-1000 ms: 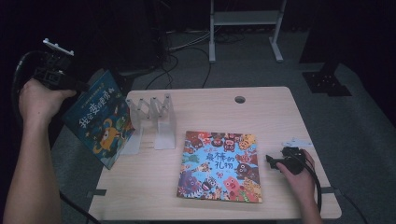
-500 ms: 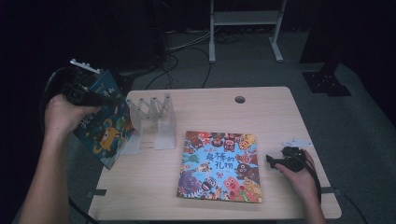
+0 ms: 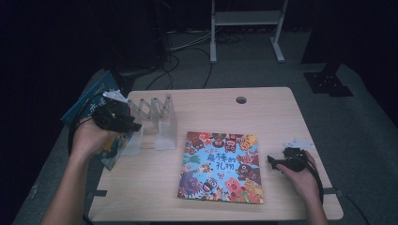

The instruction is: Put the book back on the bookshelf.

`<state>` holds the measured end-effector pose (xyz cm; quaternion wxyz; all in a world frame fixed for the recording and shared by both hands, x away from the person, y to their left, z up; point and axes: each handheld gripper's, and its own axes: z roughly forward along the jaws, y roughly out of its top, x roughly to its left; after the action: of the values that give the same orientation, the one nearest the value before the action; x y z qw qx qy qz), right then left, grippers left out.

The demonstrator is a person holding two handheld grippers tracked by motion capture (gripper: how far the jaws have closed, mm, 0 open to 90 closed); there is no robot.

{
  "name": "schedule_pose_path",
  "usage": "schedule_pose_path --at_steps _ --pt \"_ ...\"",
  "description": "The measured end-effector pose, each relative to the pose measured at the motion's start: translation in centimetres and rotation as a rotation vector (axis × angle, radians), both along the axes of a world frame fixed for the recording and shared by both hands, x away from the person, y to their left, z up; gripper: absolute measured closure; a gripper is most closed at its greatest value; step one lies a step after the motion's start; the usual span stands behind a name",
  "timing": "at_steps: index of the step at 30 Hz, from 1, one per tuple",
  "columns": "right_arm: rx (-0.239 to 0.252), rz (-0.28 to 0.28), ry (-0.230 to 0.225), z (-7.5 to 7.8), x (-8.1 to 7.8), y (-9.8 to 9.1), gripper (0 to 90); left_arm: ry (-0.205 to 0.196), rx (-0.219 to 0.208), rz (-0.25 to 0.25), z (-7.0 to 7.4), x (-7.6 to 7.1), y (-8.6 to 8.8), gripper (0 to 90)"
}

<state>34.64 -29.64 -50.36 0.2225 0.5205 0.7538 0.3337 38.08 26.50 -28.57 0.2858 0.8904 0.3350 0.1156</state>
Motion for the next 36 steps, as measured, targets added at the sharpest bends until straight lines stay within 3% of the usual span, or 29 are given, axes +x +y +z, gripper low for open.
schedule_pose_path --at_steps 6,11,13,14,15,16,17,22,32,36 --pt "-0.003 0.016 0.004 0.3 -0.2 0.1 25.4 0.03 0.012 0.023 -2.9 -1.1 -1.9 43.7" --pt "0.013 0.029 0.005 1.0 -0.3 0.4 29.3 0.041 0.011 -0.008 -4.8 -1.7 -3.1 41.9" --pt "0.021 0.039 0.0 1.4 -0.3 0.6 29.6 0.045 0.016 -0.033 -6.3 -2.2 -3.9 41.4" --pt "0.028 0.044 -0.004 1.7 -0.3 0.7 30.0 0.045 0.016 -0.033 -6.3 -2.2 -3.9 41.2" --pt "0.036 0.05 -0.007 1.9 -0.2 0.8 29.9 0.055 0.027 -0.048 -7.4 -2.5 -4.5 40.8" --pt "0.036 0.05 -0.007 1.9 -0.2 0.8 29.9 0.055 0.027 -0.048 -7.4 -2.5 -4.5 40.3" --pt "0.042 0.062 -0.005 2.3 0.0 1.2 29.8 0.058 0.027 -0.067 -8.4 -2.7 -5.1 39.7" --pt "0.06 0.096 -0.009 2.9 0.4 2.1 30.0 0.072 0.034 -0.096 -10.7 -3.2 -6.3 37.7" --pt "0.082 0.163 -0.007 3.6 1.0 4.3 29.8 0.112 0.024 -0.134 -14.7 -3.7 -8.1 37.6" --pt "0.082 0.181 0.001 3.5 1.1 5.0 29.4 0.119 0.027 -0.164 -15.5 -3.8 -8.8 36.9"
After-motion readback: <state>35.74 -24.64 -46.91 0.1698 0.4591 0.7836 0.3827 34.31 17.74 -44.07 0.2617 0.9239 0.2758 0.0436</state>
